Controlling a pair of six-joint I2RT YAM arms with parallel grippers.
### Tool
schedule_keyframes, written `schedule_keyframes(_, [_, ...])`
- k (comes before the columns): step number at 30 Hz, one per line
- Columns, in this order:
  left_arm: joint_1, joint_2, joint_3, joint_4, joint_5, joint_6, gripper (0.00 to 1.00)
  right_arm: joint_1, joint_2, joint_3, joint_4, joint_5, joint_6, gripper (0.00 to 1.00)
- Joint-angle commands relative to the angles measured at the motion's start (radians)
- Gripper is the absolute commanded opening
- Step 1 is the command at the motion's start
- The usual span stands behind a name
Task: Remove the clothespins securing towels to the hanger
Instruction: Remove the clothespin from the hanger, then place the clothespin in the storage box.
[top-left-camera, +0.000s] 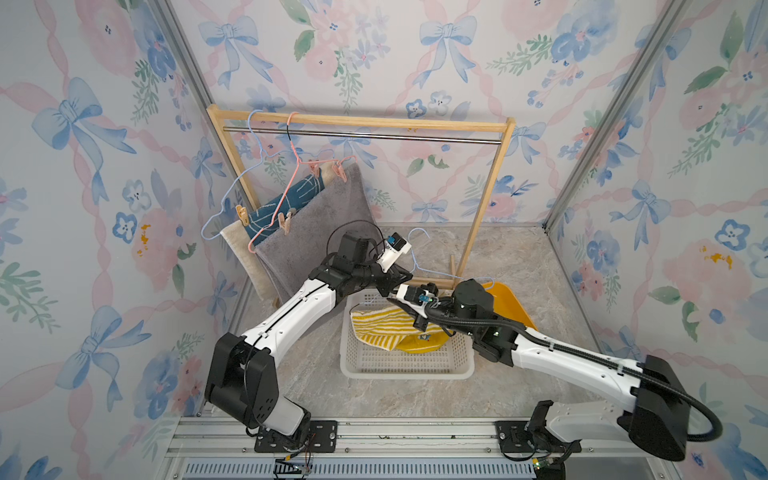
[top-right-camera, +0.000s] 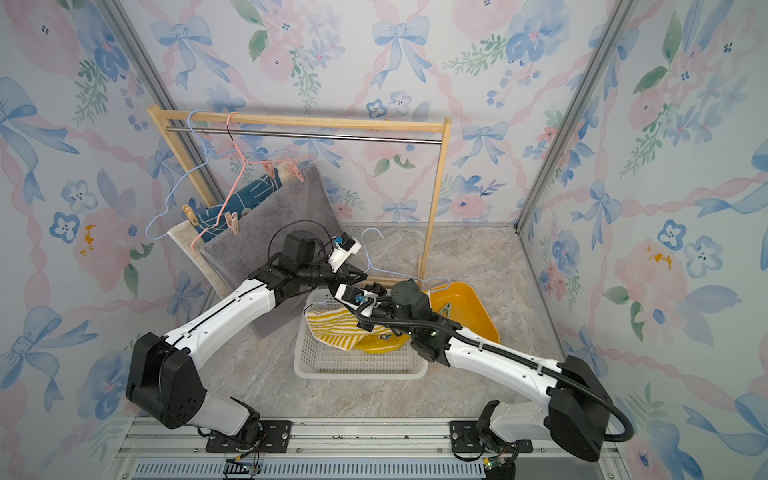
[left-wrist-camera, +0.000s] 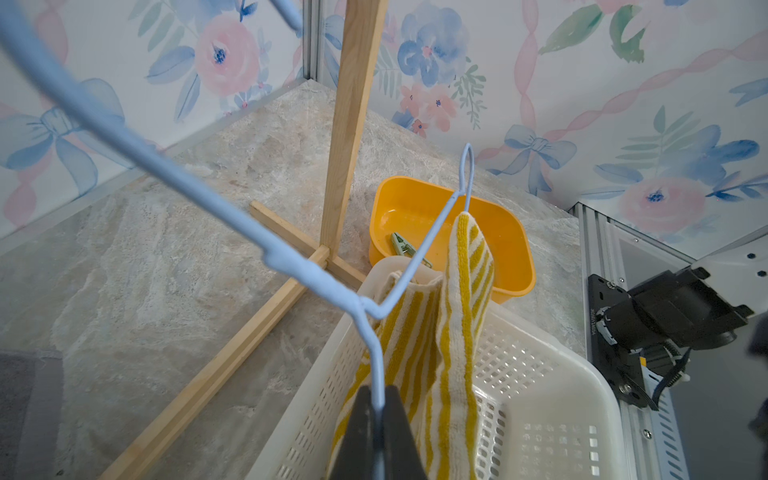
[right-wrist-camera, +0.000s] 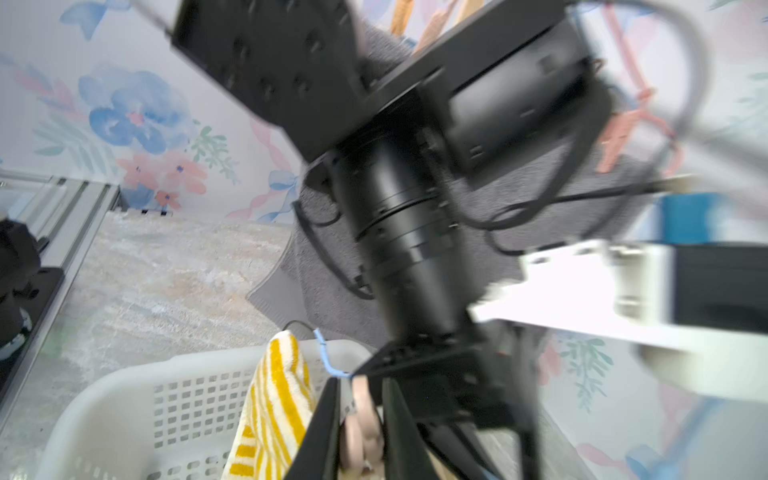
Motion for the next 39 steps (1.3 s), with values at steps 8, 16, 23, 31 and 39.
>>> schedule_keyframes(8, [-0.009,0.002,0.001,-0.017,0.000,0.011,0.00,-0.353,-0.483,-0.079,-0.411,0.160,0.370,0.00])
schedule_keyframes(16, [-0.013,-0.005,0.002,-0.018,-0.014,0.010,0.00,-0.794,-0.332,0.006,-0.755,0.155,0.638,0.00])
schedule_keyframes(23, [-0.028,-0.029,-0.011,-0.018,-0.039,0.010,0.00,-0.830,0.031,0.102,-0.878,0.207,0.686,0.00])
schedule_keyframes(31, [-0.046,-0.047,-0.013,-0.018,-0.057,0.013,0.00,-0.753,0.322,0.196,-0.999,0.349,0.603,0.00])
schedule_keyframes(39, [-0.047,-0.061,-0.005,-0.018,-0.071,0.017,0.00,-0.697,0.542,0.250,-1.043,0.385,0.583,0.04])
